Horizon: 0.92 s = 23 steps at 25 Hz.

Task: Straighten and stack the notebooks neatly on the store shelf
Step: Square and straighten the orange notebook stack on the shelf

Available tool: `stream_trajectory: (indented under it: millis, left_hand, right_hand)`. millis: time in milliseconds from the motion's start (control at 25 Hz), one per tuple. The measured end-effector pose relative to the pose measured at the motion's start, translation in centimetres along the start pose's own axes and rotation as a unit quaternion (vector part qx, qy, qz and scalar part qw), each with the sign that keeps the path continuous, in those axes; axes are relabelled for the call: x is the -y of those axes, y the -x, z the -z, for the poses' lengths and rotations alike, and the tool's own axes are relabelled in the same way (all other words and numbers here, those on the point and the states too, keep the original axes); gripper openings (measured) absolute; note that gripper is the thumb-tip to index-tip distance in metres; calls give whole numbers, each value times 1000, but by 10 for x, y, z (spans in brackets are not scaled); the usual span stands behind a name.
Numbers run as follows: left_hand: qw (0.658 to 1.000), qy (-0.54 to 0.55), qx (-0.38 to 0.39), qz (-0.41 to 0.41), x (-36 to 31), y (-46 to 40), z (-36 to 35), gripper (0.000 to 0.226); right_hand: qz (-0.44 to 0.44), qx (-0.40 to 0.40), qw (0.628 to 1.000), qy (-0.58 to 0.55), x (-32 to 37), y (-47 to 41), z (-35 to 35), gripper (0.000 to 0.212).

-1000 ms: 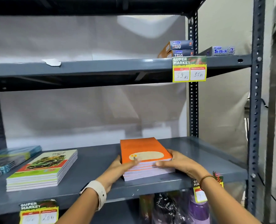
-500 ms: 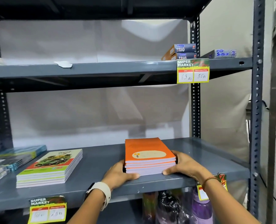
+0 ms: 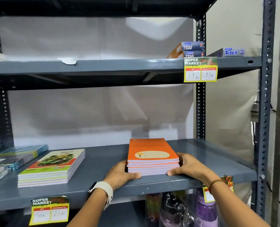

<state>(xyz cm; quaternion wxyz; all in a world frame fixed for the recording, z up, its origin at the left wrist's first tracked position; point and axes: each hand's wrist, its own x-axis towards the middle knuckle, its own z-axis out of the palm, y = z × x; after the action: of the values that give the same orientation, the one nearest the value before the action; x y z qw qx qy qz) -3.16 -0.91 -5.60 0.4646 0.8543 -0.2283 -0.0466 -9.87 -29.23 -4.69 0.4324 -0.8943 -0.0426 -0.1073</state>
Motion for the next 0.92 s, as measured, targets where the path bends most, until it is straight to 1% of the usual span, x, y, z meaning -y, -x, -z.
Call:
stream_trajectory:
  millis: [160, 280, 520, 640, 680, 760, 800, 880, 920]
  left_hand:
    - [1000, 2, -4, -2, -3, 3, 1, 63]
    - [999, -24, -14, -17, -4, 5, -1, 54]
    - [997, -65, -27, -31, -3, 6, -1, 47]
    - [997, -69, -31, -32, -3, 5, -1, 52]
    - [997, -68, -33, -32, -3, 5, -2, 59]
    - [996, -69, -38, -31, -5, 5, -2, 81]
    - [996, -74, -39, -34, -6, 5, -3, 86]
    - [995, -83, -38, -45, -7, 6, -4, 77]
    - [995, -84, -37, -48, -8, 6, -5, 73]
  right_hand:
    - [10, 5, 1000, -17, 3, 2, 1, 56]
    - [19, 5, 1000, -22, 3, 4, 0, 55]
    - [22, 18, 999, -31, 2, 4, 0, 57]
    - [22, 10, 999, -35, 4, 3, -1, 54]
    - [19, 1, 999, -37, 4, 3, -2, 53]
    - [18, -17, 999, -36, 6, 3, -3, 48]
    - [22, -22, 999, -32, 6, 4, -4, 43]
    - [32, -25, 999, -19, 8, 6, -5, 36]
    - [37, -26, 999, -14, 8, 6, -5, 37]
